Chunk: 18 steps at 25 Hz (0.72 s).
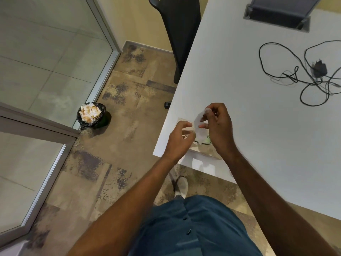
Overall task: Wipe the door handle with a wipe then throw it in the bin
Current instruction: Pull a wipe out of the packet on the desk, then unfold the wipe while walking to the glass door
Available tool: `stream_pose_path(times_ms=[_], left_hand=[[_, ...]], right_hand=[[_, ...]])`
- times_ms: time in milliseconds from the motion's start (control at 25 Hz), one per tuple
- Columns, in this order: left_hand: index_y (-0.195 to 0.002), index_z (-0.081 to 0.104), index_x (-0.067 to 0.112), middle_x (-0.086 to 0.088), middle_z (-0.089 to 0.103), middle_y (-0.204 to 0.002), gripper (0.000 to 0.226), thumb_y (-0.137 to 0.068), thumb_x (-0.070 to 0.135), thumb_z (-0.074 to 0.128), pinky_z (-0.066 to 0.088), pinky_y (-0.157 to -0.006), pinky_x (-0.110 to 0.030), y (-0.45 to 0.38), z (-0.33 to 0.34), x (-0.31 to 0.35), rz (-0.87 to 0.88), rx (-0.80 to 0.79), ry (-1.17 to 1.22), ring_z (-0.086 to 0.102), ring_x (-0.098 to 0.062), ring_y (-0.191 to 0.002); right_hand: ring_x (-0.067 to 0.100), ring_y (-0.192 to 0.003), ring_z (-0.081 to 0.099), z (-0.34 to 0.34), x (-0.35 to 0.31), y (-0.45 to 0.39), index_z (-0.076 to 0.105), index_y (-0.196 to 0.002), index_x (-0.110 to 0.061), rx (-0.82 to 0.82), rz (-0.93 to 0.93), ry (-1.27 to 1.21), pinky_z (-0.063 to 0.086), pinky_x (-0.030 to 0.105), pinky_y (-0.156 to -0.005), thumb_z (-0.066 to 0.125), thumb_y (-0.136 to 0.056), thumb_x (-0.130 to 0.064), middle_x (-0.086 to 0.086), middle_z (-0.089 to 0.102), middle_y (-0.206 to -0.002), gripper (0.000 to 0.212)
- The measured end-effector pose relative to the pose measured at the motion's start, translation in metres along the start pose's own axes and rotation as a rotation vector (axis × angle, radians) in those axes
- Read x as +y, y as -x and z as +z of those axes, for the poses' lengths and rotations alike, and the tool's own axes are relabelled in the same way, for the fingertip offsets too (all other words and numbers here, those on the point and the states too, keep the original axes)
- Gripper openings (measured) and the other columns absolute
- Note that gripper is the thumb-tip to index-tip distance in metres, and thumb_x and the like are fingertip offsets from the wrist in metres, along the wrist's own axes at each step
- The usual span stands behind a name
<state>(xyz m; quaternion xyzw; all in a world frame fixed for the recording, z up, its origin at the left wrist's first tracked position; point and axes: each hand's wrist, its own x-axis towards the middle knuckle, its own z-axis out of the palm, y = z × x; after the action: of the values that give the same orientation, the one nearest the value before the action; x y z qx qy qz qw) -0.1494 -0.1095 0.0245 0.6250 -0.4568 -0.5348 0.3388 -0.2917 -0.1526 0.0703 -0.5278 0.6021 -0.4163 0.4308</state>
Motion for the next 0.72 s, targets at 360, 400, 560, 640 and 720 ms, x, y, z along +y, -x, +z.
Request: stream_pose_path(times_ms=[360, 400, 560, 640, 720], left_hand=[[-0.124, 0.069, 0.003, -0.008, 0.071, -0.094, 0.019, -0.106, 0.007, 0.066, 0.058, -0.079, -0.024, 0.025, -0.107, 0.031, -0.062, 0.122, 0.226, 0.065, -0.009, -0.086], [-0.119, 0.073, 0.002, -0.009, 0.072, -0.098, 0.016, -0.106, 0.009, 0.066, 0.056, -0.076, -0.021, 0.029, -0.129, 0.029, -0.059, 0.163, 0.203, 0.064, -0.008, -0.085], [-0.101, 0.076, 0.017, -0.001, 0.073, -0.097, 0.014, -0.108, 0.014, 0.064, 0.055, -0.083, -0.028, 0.047, -0.213, 0.023, -0.073, 0.344, 0.29, 0.065, -0.013, -0.091], [-0.095, 0.074, 0.022, 0.004, 0.073, -0.09, 0.021, -0.109, 0.015, 0.061, 0.057, -0.08, -0.026, 0.061, -0.266, 0.016, -0.056, 0.402, 0.348, 0.066, -0.012, -0.087], [-0.095, 0.073, 0.018, 0.003, 0.073, -0.087, 0.023, -0.111, 0.014, 0.057, 0.059, -0.074, -0.024, 0.075, -0.32, 0.008, -0.047, 0.438, 0.426, 0.067, -0.011, -0.082]], right_hand=[[0.013, -0.084, 0.073, 0.089, -0.068, 0.002, 0.056, -0.096, -0.048, -0.195, -0.095, -0.095, 0.06, 0.019, -0.064, 0.051, -0.106, -0.029, -0.019, 0.068, -0.089, 0.022], [0.011, -0.087, 0.072, 0.107, -0.076, 0.002, 0.056, -0.097, -0.048, -0.218, -0.108, -0.086, 0.061, 0.019, -0.066, 0.051, -0.106, -0.03, -0.021, 0.068, -0.09, 0.021], [0.014, -0.097, 0.067, 0.174, -0.092, -0.005, 0.06, -0.106, -0.031, -0.253, -0.073, -0.09, 0.06, 0.032, -0.083, 0.051, -0.106, -0.029, -0.011, 0.067, -0.1, 0.009], [0.004, -0.098, 0.066, 0.222, -0.107, 0.0, 0.057, -0.108, -0.029, -0.33, -0.037, -0.082, 0.059, 0.026, -0.084, 0.047, -0.107, -0.03, -0.012, 0.065, -0.103, 0.01], [-0.004, -0.089, 0.065, 0.273, -0.125, 0.013, 0.054, -0.104, -0.033, -0.433, -0.001, -0.103, 0.059, 0.018, -0.077, 0.044, -0.108, -0.03, -0.01, 0.062, -0.1, 0.011]])
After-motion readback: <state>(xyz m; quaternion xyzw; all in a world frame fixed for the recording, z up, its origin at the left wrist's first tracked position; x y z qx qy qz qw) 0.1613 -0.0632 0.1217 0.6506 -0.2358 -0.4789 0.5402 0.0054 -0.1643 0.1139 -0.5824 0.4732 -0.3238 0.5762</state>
